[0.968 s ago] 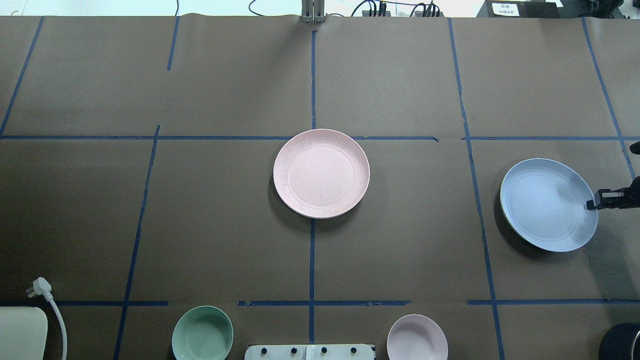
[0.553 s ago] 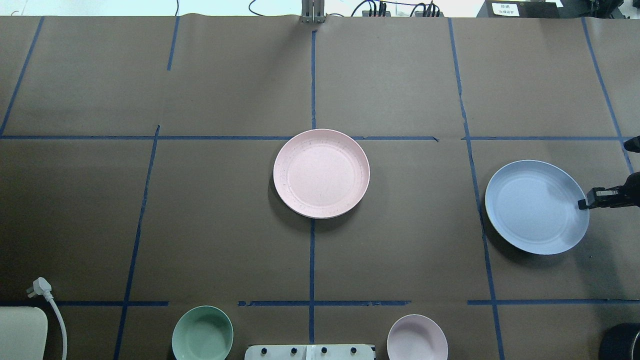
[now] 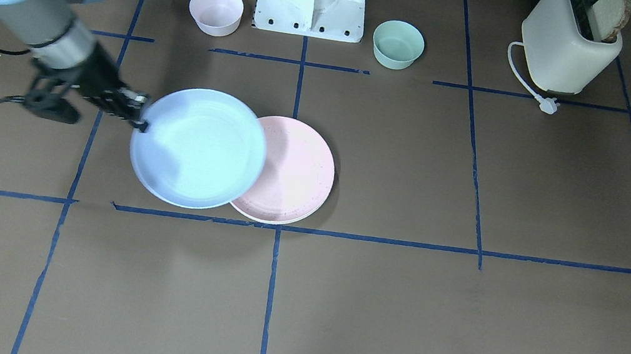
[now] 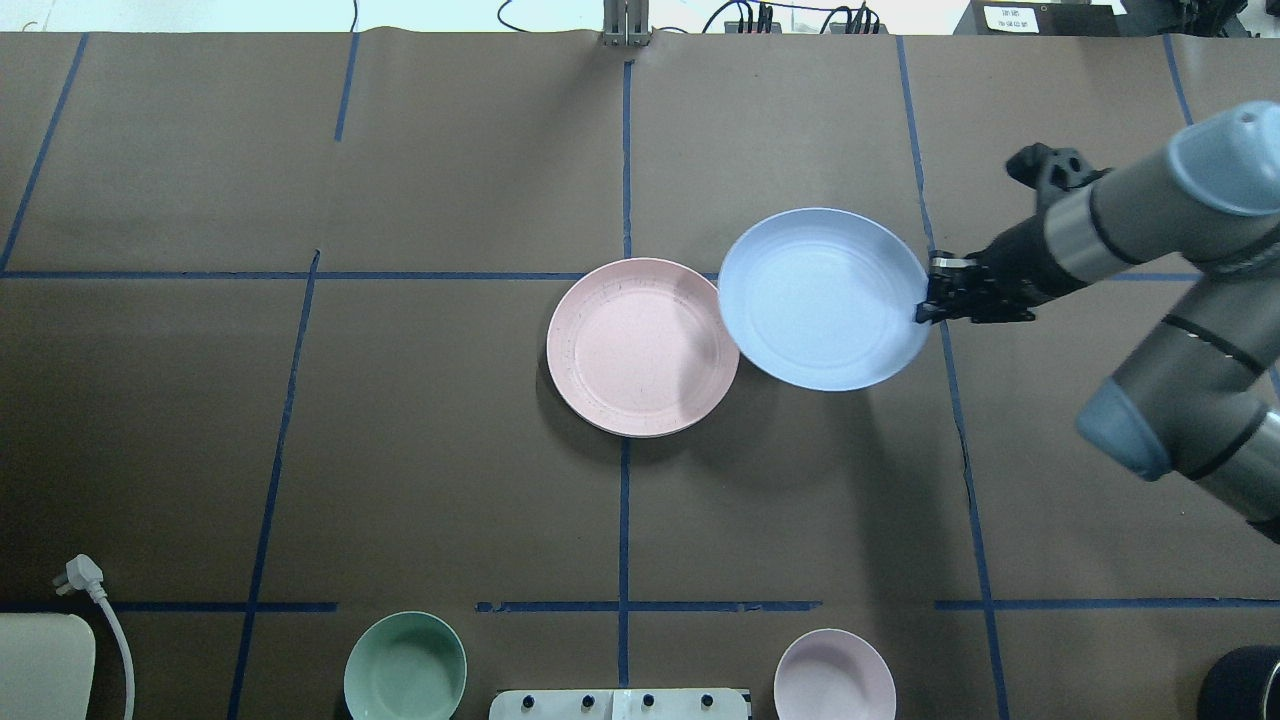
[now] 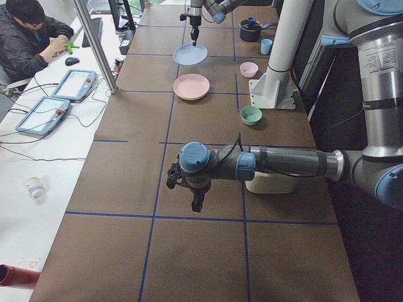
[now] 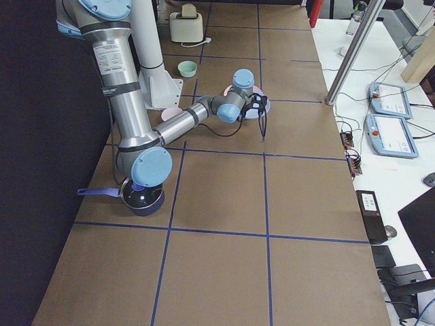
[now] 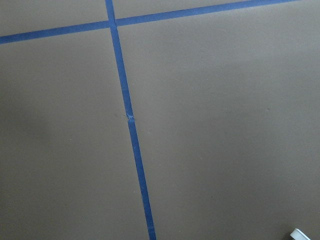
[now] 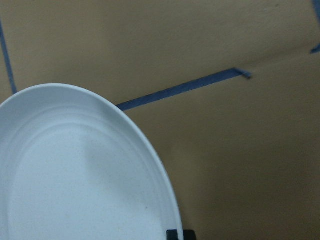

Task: Stack three plates with pink and blue
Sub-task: 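Place the light blue plate onto the pink plate with the right gripper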

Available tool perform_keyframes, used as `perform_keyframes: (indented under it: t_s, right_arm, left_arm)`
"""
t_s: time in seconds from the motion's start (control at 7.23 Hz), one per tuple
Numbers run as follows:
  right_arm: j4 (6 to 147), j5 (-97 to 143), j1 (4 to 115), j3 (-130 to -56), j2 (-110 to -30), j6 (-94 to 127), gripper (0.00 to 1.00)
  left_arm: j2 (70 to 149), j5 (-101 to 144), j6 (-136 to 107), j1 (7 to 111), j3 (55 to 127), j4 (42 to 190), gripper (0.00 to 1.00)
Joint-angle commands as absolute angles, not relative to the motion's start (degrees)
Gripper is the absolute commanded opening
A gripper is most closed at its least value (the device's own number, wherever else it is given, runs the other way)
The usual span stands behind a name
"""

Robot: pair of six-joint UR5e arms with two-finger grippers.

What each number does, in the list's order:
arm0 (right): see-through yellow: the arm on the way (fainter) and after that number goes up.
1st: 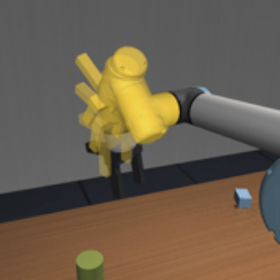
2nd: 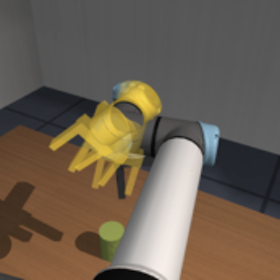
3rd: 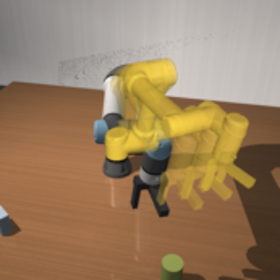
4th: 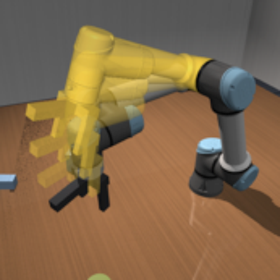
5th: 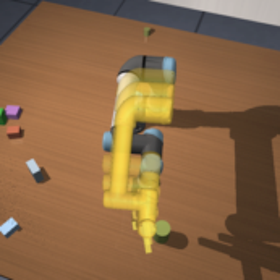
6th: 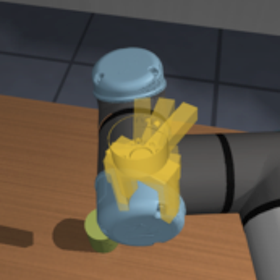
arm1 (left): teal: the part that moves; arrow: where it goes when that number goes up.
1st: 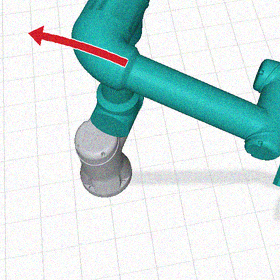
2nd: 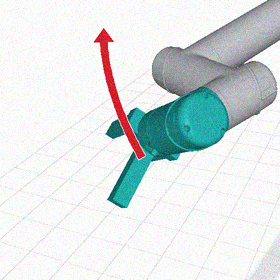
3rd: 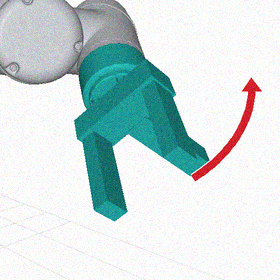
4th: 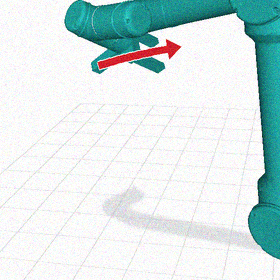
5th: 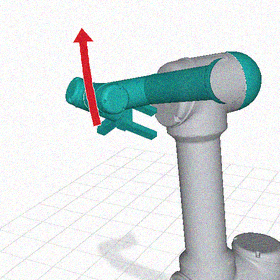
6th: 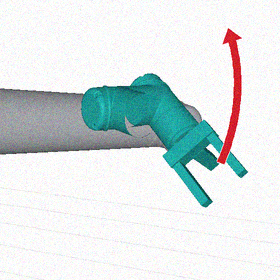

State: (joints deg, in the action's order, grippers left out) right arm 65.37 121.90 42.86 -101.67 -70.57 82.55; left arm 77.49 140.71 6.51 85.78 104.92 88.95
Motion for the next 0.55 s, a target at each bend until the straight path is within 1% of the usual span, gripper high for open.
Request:
perform_keyframes:
  t_s: [0.0, 0.28, 0.41]
  right_arm:
    - [71.1, 114.2, 35.71, -100.64, -63.47, 87.96, 0.0]
    - [71.02, 111.8, 33.84, -100.37, -63.28, 88.42, 0.0]
    - [71.02, 111.71, 33.58, -99.67, -62.41, 88.5, 0.05]
  left_arm:
    - [77.61, 140.71, 6.5, 85.78, 104.85, 88.95, 1.0]
    - [77.52, 140.71, 6.5, 85.78, 104.85, 88.95, 1.0]
    - [77.52, 140.71, 6.5, 85.78, 104.85, 88.95, 1.0]
